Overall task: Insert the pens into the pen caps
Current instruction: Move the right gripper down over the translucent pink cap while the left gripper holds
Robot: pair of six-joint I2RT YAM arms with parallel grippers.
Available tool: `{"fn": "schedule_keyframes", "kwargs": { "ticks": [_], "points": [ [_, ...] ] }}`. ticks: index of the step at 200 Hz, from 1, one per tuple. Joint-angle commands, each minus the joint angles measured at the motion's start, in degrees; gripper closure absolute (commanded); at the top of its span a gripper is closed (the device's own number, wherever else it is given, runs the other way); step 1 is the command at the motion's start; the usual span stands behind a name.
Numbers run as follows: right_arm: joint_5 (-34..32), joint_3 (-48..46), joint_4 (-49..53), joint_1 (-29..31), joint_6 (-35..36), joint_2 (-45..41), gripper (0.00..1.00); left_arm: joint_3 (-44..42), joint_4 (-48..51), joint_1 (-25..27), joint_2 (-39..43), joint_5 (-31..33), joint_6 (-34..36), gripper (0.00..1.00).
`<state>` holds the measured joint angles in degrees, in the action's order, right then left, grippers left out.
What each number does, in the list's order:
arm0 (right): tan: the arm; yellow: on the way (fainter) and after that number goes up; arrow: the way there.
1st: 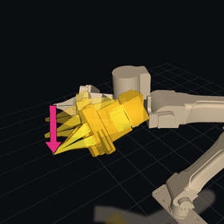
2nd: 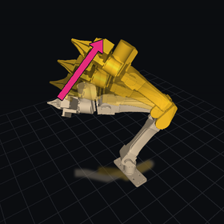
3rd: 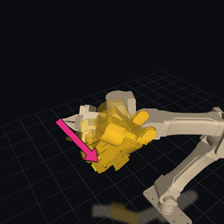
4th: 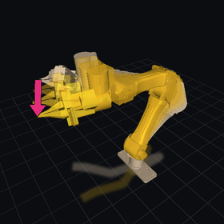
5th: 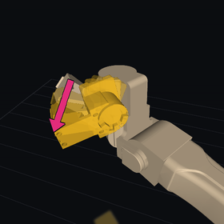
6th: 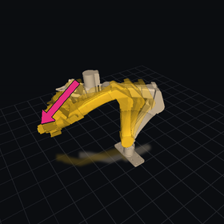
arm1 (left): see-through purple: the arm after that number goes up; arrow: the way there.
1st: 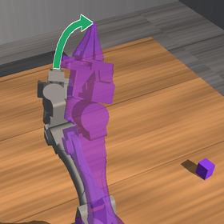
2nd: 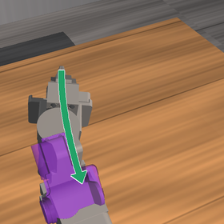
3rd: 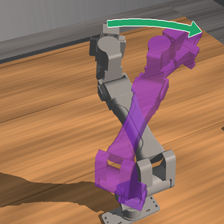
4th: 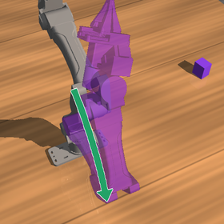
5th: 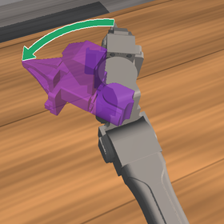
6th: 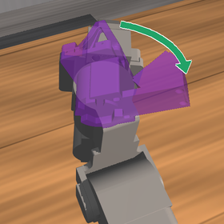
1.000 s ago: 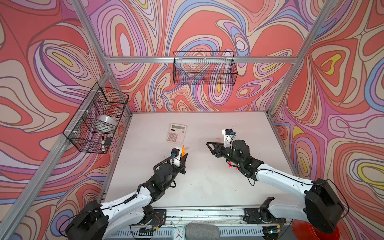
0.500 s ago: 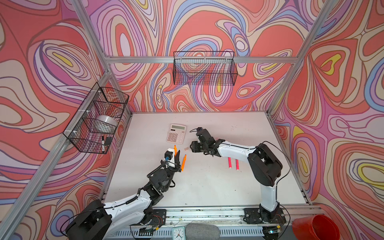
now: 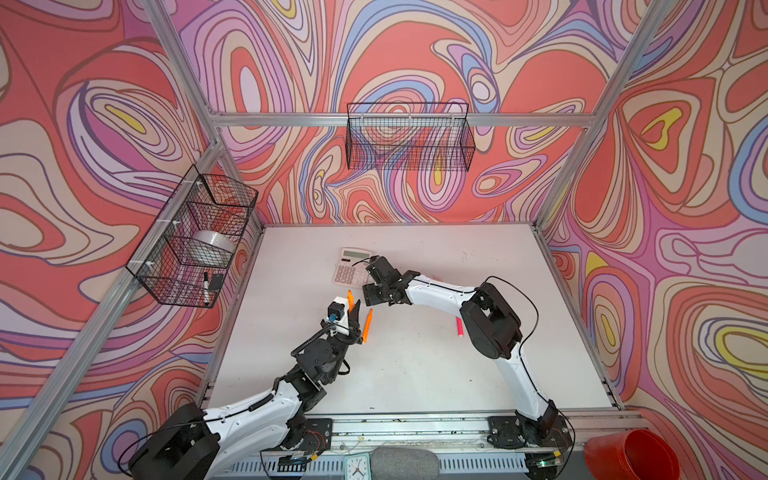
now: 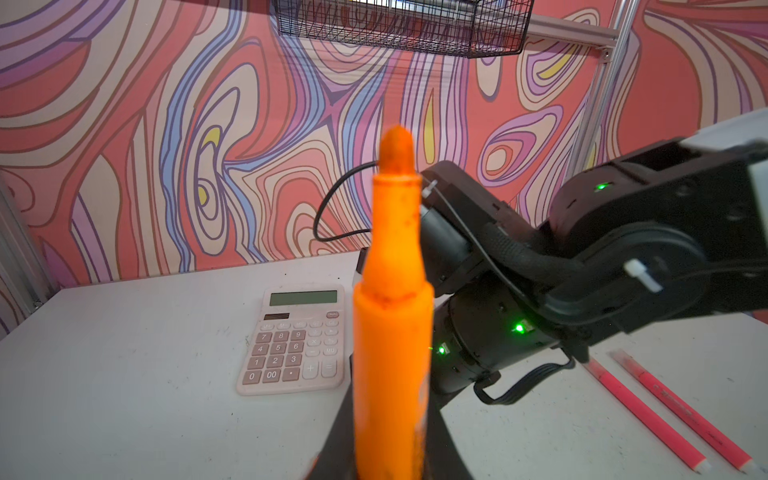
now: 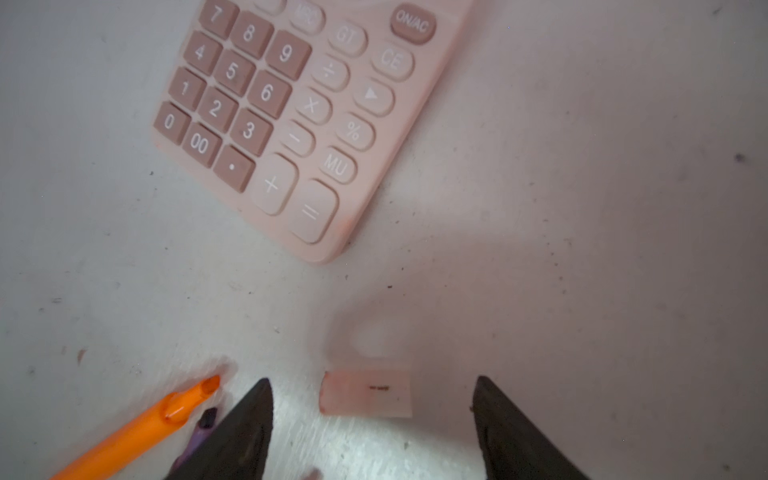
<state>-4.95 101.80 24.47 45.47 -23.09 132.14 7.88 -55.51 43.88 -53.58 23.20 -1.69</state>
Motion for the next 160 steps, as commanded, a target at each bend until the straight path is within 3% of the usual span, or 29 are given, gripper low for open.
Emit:
{"fn": "schedule_keyframes", "kwargs": {
  "ticks": [1,41,95,160],
  "points": [
    [-4.9,3.8,5.1,0.4,2.1,3.7,0.25,1.3,-1.9,0.0,0.4,-1.1,0.4,1.0],
    [-11.2,2.9,5.9,1.2,3.9,4.3,0.3,1.2,-2.1,0.0,0.3,-1.7,0.2,1.0],
    [-12.2,-8.4,1.9,1.2,2.6,-2.9,0.38,1.3,-1.8,0.0,0.3,-2.0,-0.4,1.0],
    [-13.2,-11.4,1.7,1.2,1.0,-5.0,0.56,1.2,-1.5,0.0,0.8,-2.4,-0.8,1.0]
  ]
}}
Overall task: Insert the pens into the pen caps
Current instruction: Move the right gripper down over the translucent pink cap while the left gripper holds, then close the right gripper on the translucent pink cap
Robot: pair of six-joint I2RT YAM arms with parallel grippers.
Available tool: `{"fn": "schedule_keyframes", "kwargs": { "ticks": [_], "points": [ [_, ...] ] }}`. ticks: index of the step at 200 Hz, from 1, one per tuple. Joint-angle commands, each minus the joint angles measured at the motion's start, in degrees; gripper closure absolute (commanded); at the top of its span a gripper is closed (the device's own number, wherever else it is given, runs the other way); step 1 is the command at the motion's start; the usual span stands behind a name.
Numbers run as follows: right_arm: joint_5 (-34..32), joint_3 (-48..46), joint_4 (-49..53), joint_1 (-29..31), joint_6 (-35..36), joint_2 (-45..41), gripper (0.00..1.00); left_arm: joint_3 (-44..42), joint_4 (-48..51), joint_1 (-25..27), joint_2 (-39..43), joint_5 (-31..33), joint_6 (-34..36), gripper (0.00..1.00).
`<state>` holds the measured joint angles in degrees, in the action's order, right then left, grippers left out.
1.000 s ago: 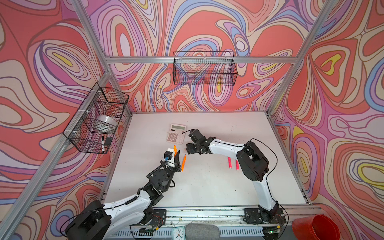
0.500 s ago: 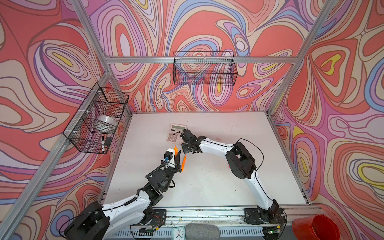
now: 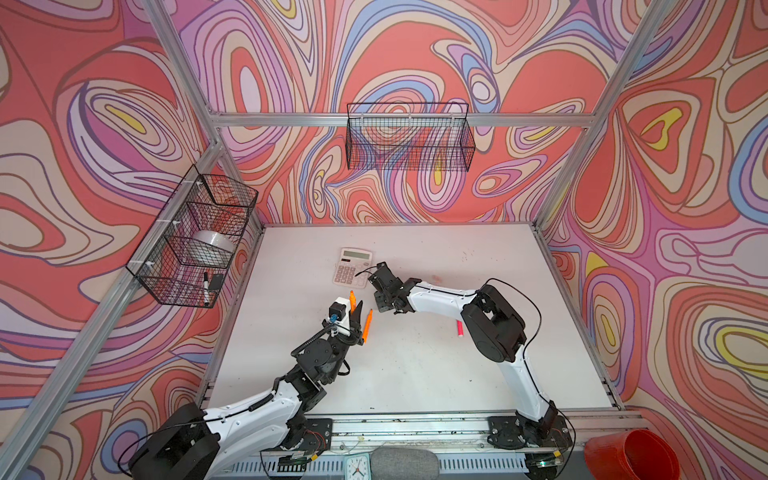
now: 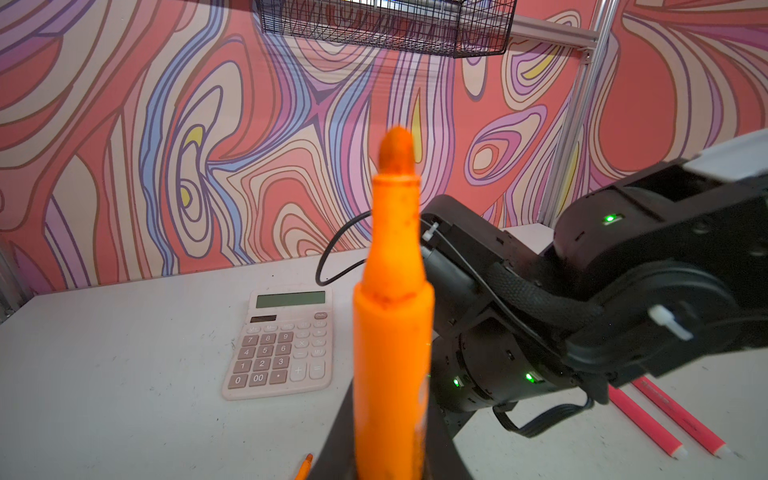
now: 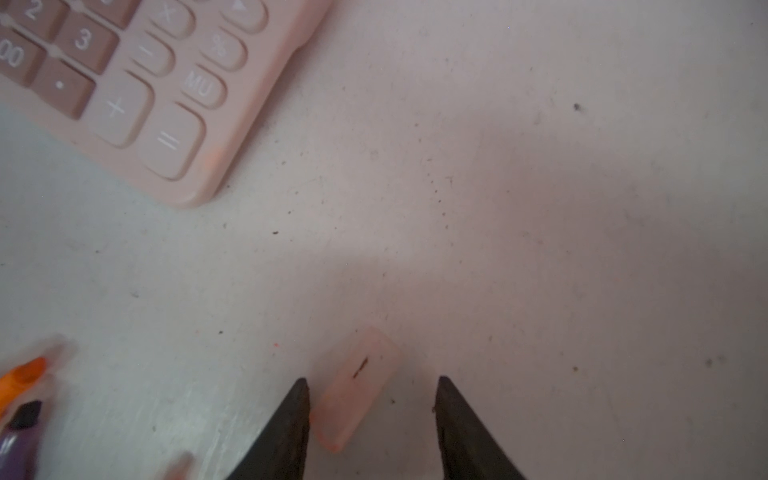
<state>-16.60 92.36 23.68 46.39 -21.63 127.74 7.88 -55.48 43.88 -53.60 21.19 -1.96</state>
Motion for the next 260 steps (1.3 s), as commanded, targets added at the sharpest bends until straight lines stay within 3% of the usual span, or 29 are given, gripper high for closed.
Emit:
{"fn": "schedule_keyframes", "kwargs": {
  "ticks": [1,30,114,206,260],
  "points": [
    [-1.6,-2.0,2.5,0.3,-0.5,-0.7,0.56,1.2,-1.6,0.0,0.8,-0.4,-0.5,1.0],
    [-1.7,-1.7,2.5,0.2,-0.8,-0.5,0.76,1.1,-1.5,0.0,0.9,-0.6,-0.7,1.0],
    [1.9,2.3,3.7,-0.9,-2.2,3.3,0.63,1.3,-1.0,0.0,1.1,-1.2,-0.7,1.0],
    [1.5,8.6,9.0,-1.2,-2.0,7.3,0.67,1.5,-0.4,0.0,1.2,-1.5,-0.8,1.0],
    [1.8,10.7,10.9,-1.6,-1.8,8.9,0.76,1.6,-0.2,0.0,1.6,-1.7,-0.8,1.0]
  ]
}}
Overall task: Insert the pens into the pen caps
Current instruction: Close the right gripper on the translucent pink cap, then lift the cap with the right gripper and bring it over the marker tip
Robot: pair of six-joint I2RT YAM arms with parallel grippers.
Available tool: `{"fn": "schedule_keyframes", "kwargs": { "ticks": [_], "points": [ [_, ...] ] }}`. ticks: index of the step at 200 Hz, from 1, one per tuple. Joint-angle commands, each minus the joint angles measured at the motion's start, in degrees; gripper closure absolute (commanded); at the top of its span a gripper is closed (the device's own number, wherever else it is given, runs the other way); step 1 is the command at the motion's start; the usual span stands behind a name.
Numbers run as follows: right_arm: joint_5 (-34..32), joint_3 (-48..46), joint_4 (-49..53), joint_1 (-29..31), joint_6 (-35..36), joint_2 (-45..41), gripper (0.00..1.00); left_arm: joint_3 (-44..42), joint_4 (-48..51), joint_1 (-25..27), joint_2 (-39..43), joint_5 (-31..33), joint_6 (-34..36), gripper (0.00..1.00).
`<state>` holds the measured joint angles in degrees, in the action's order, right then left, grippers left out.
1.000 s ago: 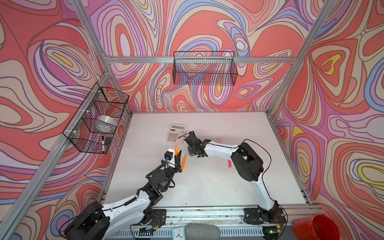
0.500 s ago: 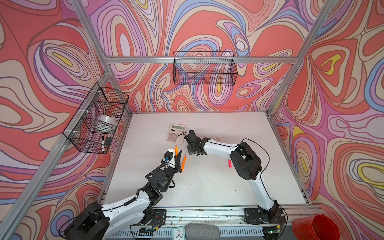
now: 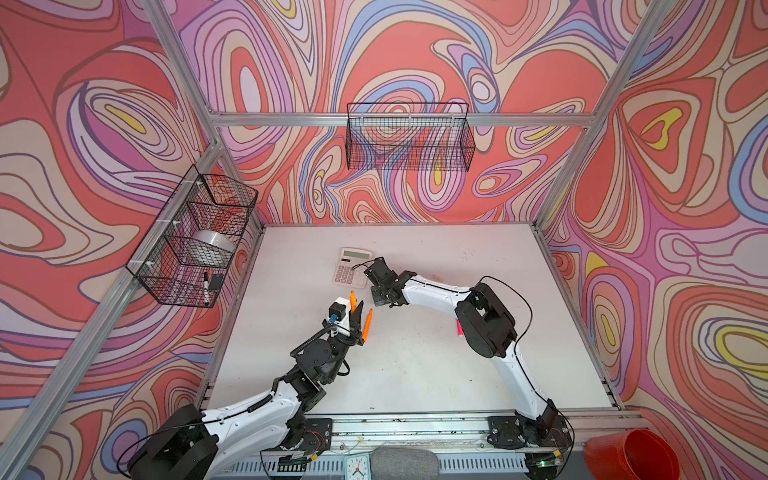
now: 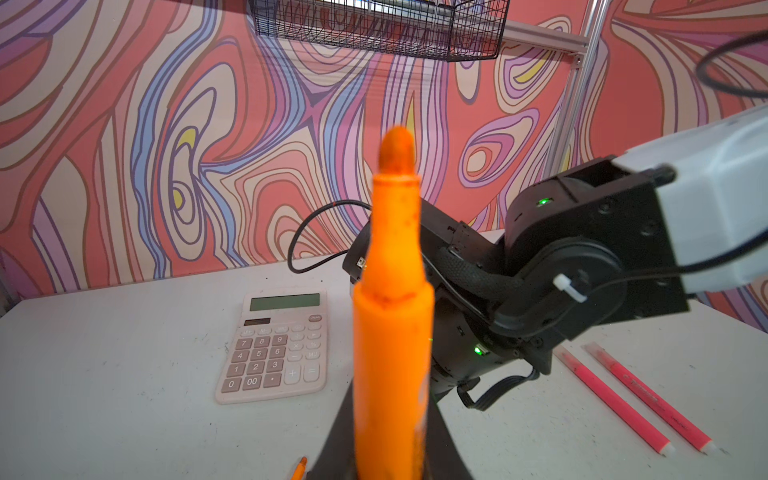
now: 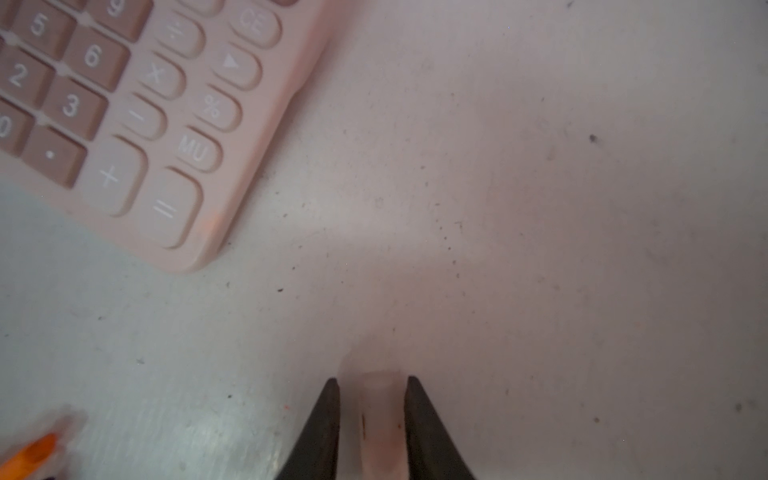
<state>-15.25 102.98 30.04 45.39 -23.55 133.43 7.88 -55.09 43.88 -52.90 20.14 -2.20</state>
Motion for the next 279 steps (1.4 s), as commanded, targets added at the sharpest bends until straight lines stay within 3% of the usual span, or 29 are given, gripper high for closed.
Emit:
{"fn": "schedule_keyframes", "kwargs": {
  "ticks": [1,112,183,223,258,279],
  "points": [
    [0.4,0.1,4.6,-0.6,0.2,3.2,0.76,1.6,-0.5,0.0,0.9,-0.6,-0.6,1.0],
    [0.7,1.6,5.3,-1.9,0.5,4.7,0.77,1.6,-0.5,0.0,1.0,-0.9,-0.8,1.0],
    [0.9,0.0,3.3,-1.9,0.3,3.0,0.9,2.1,-0.2,0.0,0.2,-3.1,-0.6,1.0],
    [-0.4,-9.1,-2.8,-2.2,-0.5,-9.3,0.93,6.6,5.5,0.4,-1.3,-13.4,1.4,1.0],
    [-2.4,-19.0,-7.1,-2.2,-1.8,-25.3,0.96,7.5,8.1,1.3,2.2,-14.1,1.5,1.0],
    [-2.6,-24.0,-10.0,-2.2,-1.3,-35.0,0.99,8.0,10.3,1.3,4.8,-14.1,-2.9,1.0]
  ]
}}
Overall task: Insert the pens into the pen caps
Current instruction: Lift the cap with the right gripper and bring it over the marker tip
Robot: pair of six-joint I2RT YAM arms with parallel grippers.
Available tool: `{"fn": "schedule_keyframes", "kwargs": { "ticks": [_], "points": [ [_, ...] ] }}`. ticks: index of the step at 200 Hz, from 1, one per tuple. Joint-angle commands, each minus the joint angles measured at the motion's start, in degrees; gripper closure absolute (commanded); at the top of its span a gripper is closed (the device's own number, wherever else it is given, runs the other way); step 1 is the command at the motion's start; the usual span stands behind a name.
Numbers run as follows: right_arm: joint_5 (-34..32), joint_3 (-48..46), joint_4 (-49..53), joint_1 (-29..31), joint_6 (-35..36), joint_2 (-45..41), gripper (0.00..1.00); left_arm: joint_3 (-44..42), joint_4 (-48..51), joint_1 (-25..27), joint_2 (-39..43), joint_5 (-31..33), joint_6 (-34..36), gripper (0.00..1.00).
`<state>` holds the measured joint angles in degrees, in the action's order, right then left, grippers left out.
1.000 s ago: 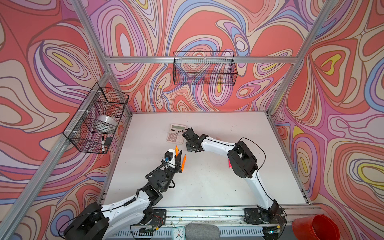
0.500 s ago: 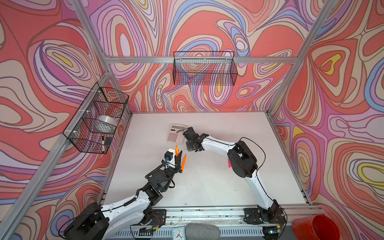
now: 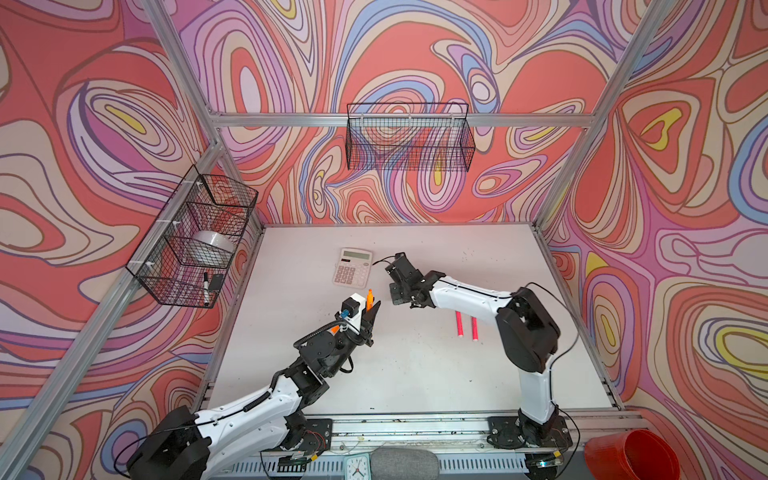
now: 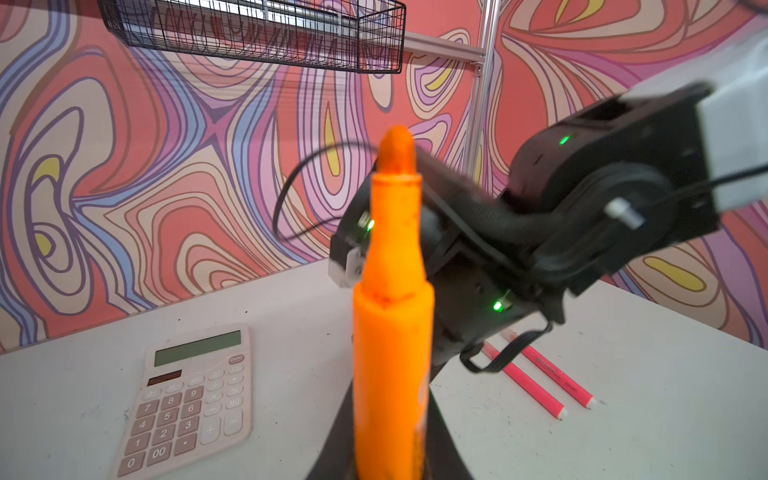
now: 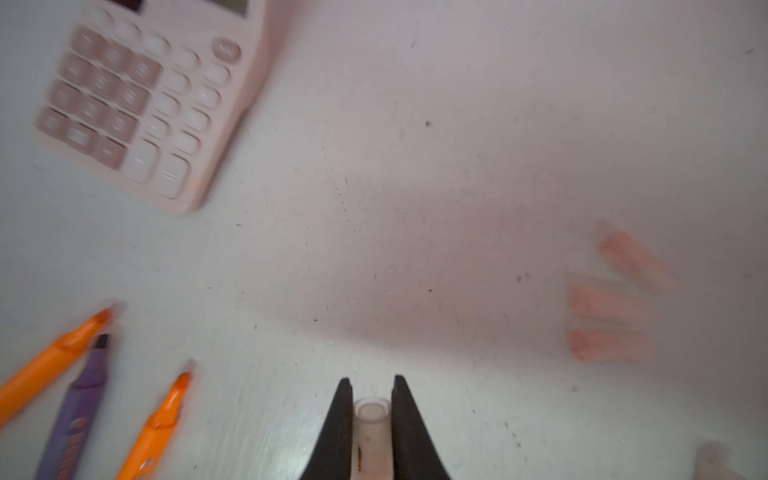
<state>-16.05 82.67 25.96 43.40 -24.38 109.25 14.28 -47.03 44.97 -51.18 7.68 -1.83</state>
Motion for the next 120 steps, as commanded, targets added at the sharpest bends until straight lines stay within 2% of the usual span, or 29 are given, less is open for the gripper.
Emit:
{"fn": "schedule_keyframes", "kwargs": {
  "ticks": [1,27,51,101,120],
  "points": [
    [-1.8,-3.9,-6.1,-0.3,-0.4,-11.3,0.99,1.7,2.4,0.1,3.2,-1.6,-3.5,1.0],
    [2.4,-12.2,-15.8,-0.2,0.8,-24.0,1.0,5.1,11.7,0.2,4.6,-1.1,-7.8,1.0],
    [6.2,-20.1,-26.2,0.6,0.6,-33.6,1.0,6.7,14.1,0.2,4.1,-2.2,-11.1,1.0],
    [13.7,-31.6,-48.8,4.5,0.3,-42.0,1.0,-0.4,-0.6,0.2,3.4,-6.7,-10.4,1.0],
    [14.2,-32.4,-54.9,7.7,1.6,-42.3,1.0,-0.5,-1.0,0.2,3.0,-8.0,-10.2,1.0]
  ]
}}
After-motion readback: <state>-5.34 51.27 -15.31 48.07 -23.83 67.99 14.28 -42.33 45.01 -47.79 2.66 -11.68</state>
